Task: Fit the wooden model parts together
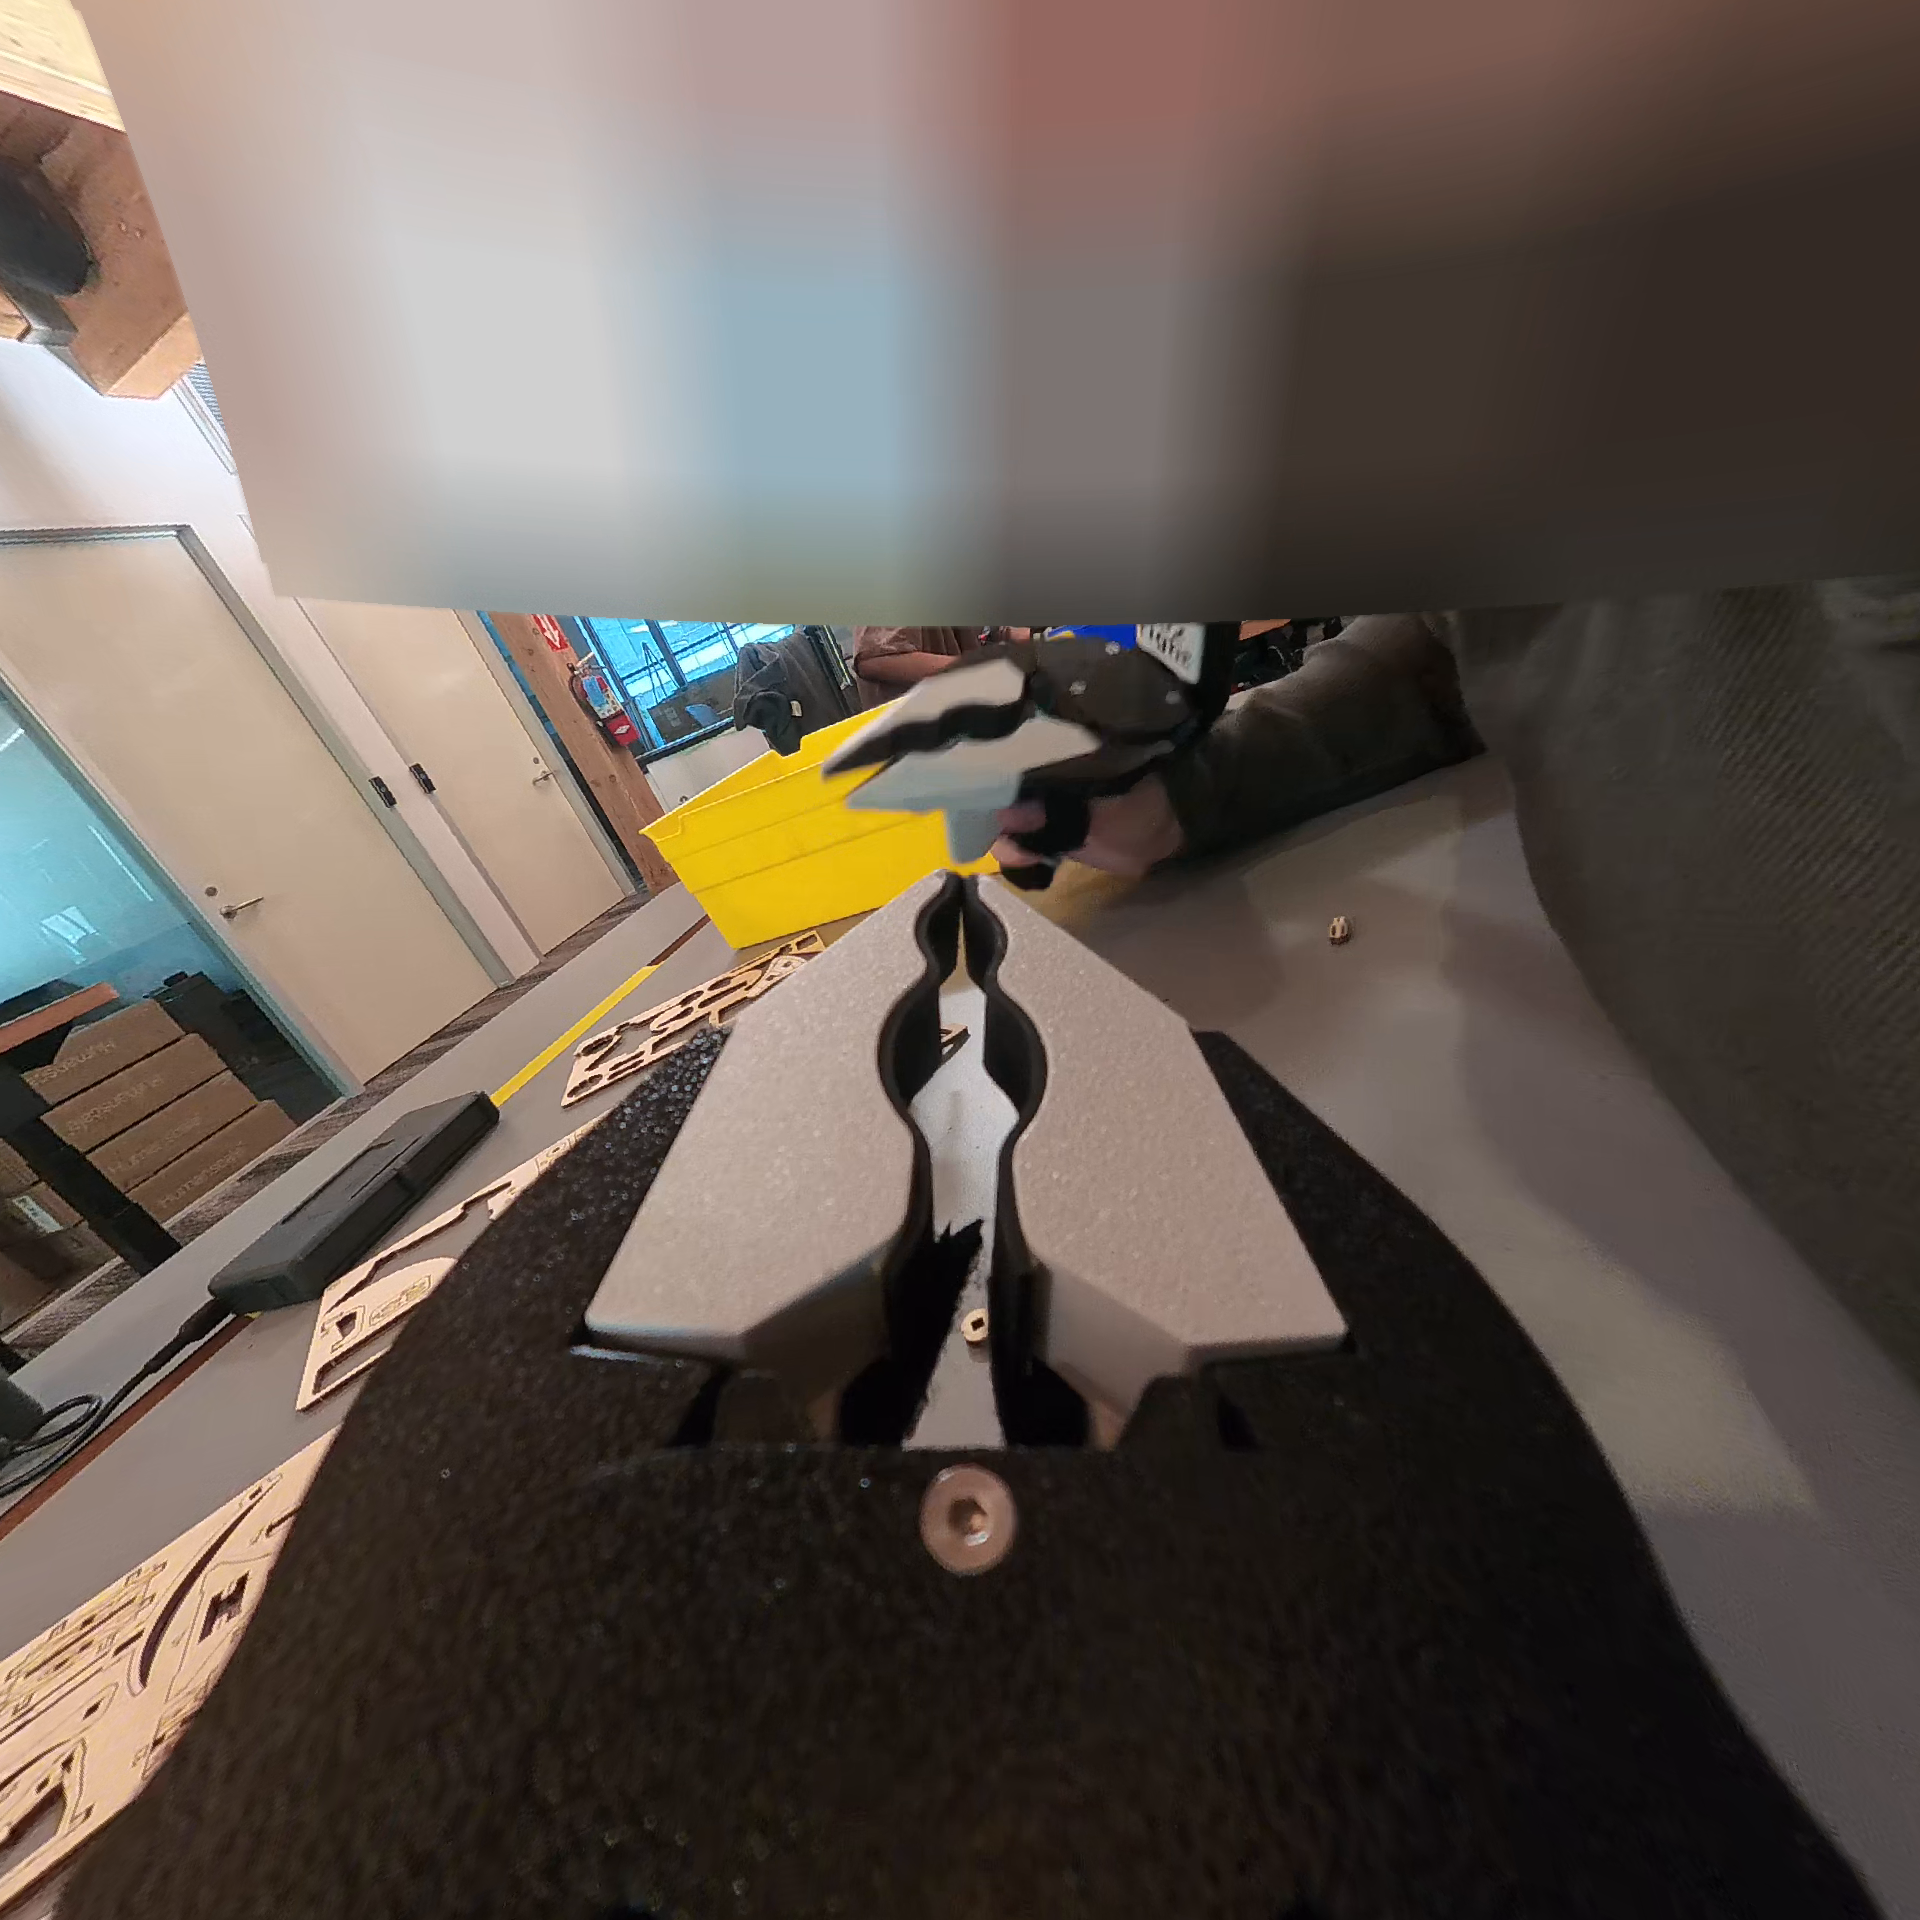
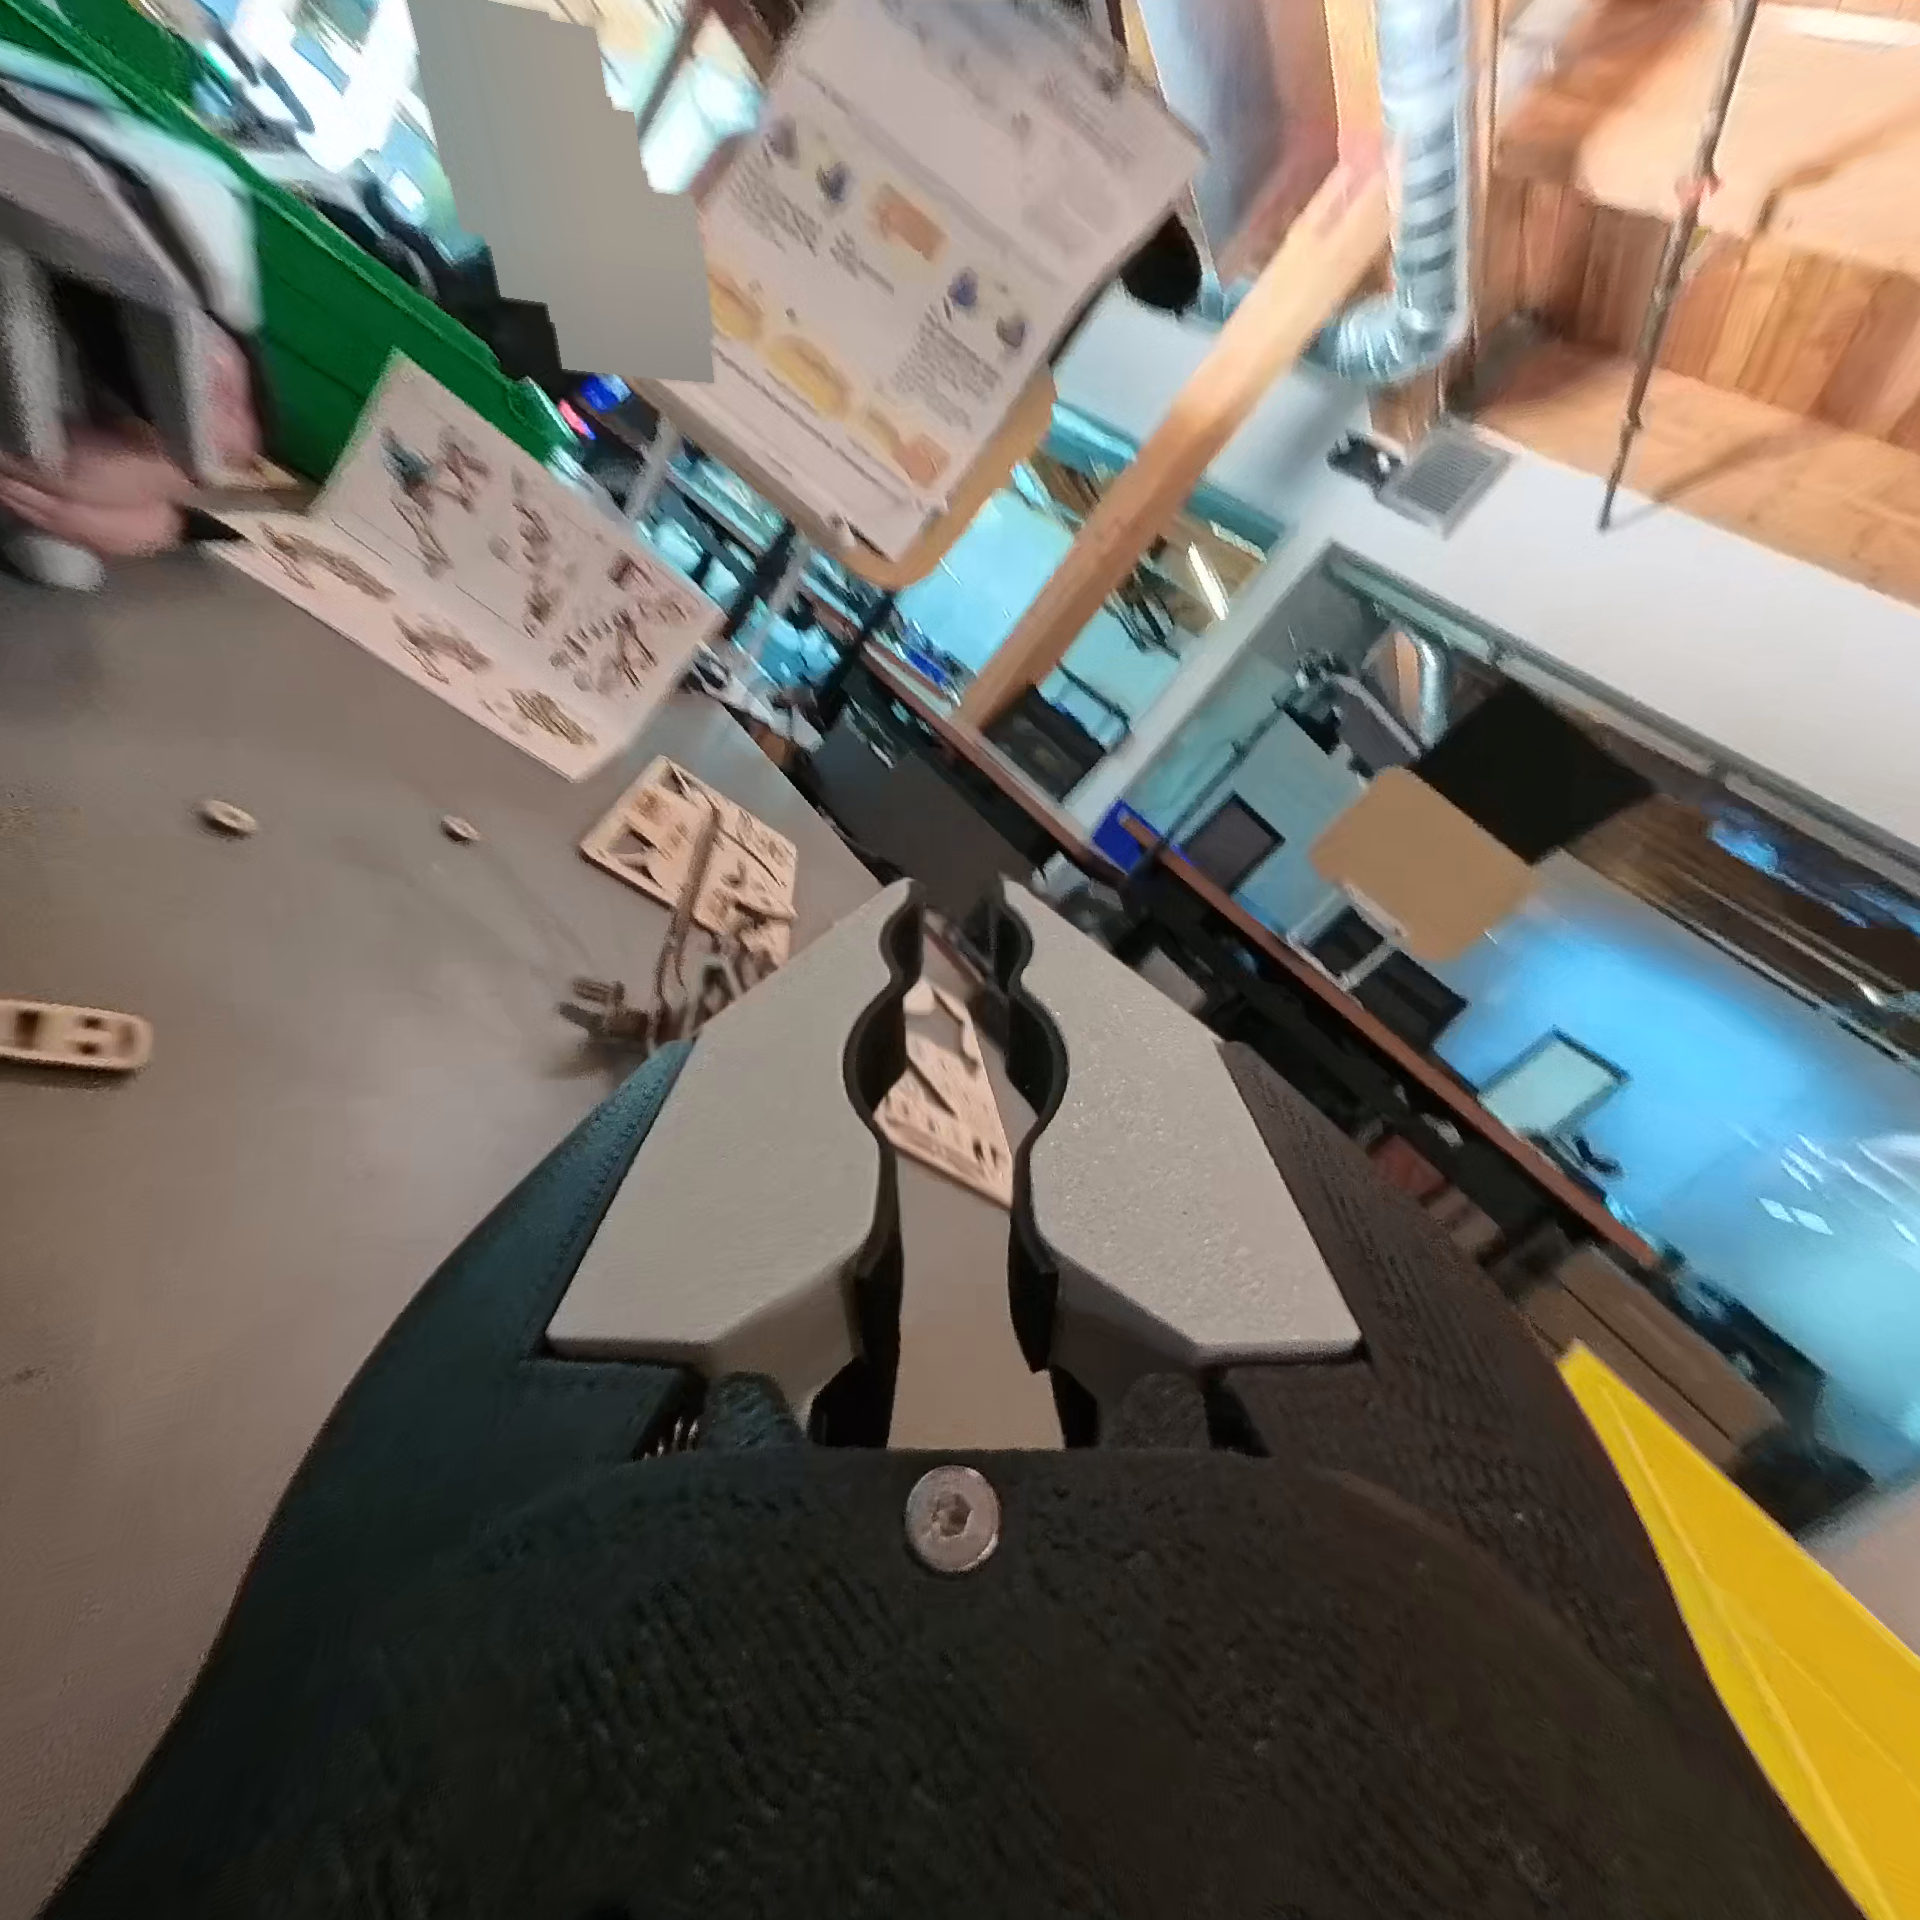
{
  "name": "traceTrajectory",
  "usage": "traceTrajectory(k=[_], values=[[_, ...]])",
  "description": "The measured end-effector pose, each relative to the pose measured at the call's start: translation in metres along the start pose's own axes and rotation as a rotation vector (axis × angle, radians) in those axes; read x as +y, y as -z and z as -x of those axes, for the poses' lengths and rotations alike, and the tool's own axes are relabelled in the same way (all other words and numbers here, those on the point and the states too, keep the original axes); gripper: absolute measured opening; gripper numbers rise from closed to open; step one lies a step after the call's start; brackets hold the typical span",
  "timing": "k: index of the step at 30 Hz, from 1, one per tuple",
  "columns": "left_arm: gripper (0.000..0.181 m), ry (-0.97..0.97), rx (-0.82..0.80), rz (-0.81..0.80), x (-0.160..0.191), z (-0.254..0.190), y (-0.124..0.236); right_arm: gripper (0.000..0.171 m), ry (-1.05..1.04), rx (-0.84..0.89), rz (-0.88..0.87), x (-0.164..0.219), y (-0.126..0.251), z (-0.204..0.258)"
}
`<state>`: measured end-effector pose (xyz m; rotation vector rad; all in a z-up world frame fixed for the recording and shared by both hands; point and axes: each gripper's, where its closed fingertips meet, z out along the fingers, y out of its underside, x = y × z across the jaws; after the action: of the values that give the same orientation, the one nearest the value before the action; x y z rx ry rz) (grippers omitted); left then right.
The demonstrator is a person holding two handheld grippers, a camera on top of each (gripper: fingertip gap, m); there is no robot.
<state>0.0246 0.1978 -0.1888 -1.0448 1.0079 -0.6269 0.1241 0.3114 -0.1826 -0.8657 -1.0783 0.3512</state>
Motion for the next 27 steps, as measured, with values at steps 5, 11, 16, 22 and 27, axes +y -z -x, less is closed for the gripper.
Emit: traceTrajectory(k=[5,11,16,22,27], values=[[0.000,-0.011,-0.003,0.003,0.000,0.000,0.000,0.023,-0.188,-0.570,0.057,-0.036,0.008,0.085],[0.000,-0.041,0.002,0.005,0.000,-0.003,0.000,0.052,-0.417,-0.847,0.553,0.012,0.026,0.146],[0.000,-0.054,0.012,0.005,-0.001,-0.006,-0.001,0.050,-0.432,-0.867,0.614,0.016,0.030,0.156],[0.000,-0.052,0.015,0.005,-0.001,-0.006,-0.001,0.031,-0.441,-0.862,0.618,0.017,0.027,0.159],[0.000,-0.056,0.016,0.005,-0.001,-0.006,-0.002,0.031,-0.418,-0.841,0.617,0.020,0.027,0.152]])
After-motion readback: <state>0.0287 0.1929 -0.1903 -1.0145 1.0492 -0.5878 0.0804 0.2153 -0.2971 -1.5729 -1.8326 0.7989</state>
